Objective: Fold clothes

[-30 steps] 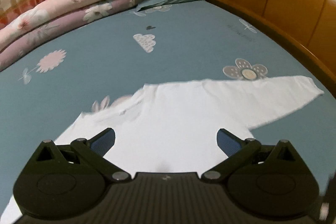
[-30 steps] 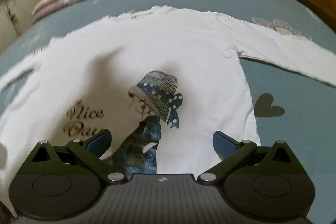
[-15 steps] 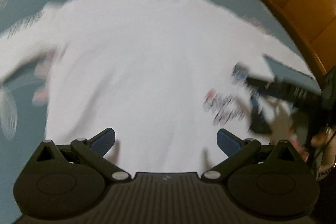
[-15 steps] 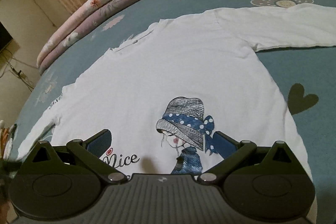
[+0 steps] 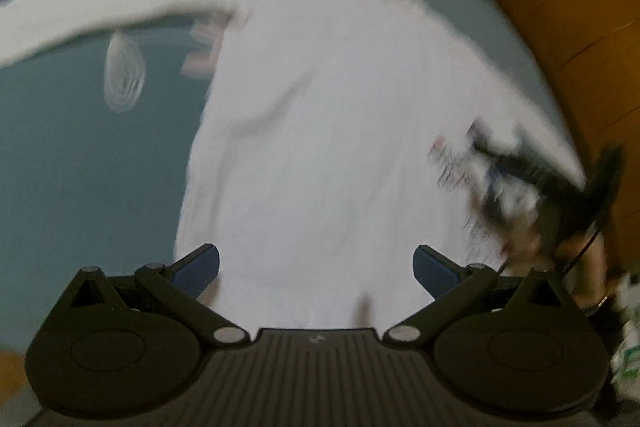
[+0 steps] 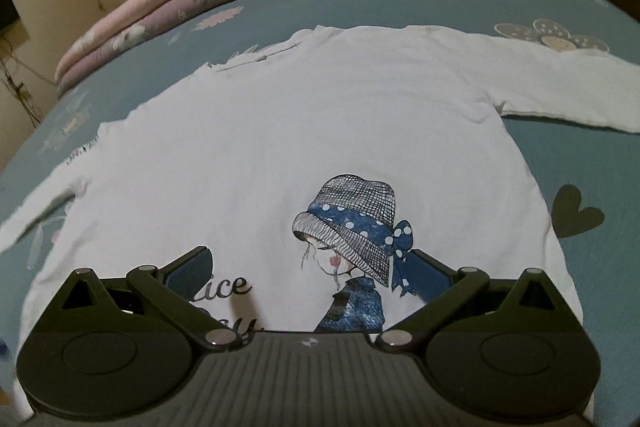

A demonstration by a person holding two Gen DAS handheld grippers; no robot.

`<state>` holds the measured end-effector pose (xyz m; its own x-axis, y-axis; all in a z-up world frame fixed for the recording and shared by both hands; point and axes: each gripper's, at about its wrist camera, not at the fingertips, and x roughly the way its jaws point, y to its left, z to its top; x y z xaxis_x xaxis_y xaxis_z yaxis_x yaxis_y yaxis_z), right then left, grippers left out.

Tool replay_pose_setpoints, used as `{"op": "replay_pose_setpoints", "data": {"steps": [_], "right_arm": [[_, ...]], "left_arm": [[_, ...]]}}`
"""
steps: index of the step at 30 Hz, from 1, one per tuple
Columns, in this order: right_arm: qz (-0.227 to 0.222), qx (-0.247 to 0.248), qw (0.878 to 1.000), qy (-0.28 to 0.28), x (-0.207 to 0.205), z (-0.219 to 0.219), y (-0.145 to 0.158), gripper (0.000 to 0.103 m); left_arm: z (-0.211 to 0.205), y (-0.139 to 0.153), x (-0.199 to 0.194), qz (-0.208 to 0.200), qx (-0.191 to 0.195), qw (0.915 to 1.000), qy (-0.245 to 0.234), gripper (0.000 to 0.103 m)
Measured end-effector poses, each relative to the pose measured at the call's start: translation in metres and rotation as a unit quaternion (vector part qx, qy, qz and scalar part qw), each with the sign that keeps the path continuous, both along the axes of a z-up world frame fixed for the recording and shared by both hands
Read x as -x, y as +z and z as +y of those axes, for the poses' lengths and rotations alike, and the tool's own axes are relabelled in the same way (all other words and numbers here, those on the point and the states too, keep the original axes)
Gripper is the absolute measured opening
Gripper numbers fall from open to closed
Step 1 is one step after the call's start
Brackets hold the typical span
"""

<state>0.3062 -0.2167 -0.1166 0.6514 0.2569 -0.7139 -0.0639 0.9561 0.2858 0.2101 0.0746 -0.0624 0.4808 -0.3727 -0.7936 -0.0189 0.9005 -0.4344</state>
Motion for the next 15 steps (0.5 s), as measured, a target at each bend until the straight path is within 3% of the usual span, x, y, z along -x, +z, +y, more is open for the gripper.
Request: {"op": "replay_pose_setpoints", "data": {"steps": [3,9,12,13,14,15], "right_arm": [[-0.004,0.027,1.000,0.005,0.001,0.007,-0.001,0.103],[-0.009,0.050,0.999,0.010,-0.003,0.014,-0.003,0.103],[-0.011,0.060,0.998,0.013,-0.004,0.017,-0.004,0.103],[-0.011,0.064,0.998,0.014,-0.004,0.018,-0.004,0.103],[-0.012,0.068,0.997,0.016,-0.005,0.019,-0.004,0.103],[-0.012,0.072,0.997,0.017,-0.005,0.020,-0.004,0.103]], "left_arm": [[-0.001,0.005,-0.034,-0.033,0.030,0.9990,0.005,0.102],[-0.018,-0.027,-0.097,-0.035,0.064,0.9972,0.014,0.102],[-0.008,-0.049,-0.112,-0.021,0.071,0.9965,0.038,0.102],[-0.002,-0.052,-0.113,-0.033,0.084,0.9951,0.040,0.102],[0.002,-0.050,-0.112,-0.045,0.084,0.9944,0.047,0.102],[0.005,-0.047,-0.112,-0.052,0.056,0.9953,0.059,0.102]]}}
